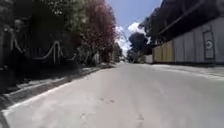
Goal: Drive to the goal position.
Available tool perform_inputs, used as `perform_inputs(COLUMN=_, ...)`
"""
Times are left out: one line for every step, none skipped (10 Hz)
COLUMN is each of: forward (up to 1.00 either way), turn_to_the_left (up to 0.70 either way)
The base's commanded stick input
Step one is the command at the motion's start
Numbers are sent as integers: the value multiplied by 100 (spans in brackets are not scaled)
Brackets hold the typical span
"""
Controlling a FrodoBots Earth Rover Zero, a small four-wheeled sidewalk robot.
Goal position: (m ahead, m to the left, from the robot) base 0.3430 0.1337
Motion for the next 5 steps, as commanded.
perform_inputs(forward=100, turn_to_the_left=-37)
perform_inputs(forward=100, turn_to_the_left=-37)
perform_inputs(forward=100, turn_to_the_left=-27)
perform_inputs(forward=100, turn_to_the_left=-14)
perform_inputs(forward=100, turn_to_the_left=-1)
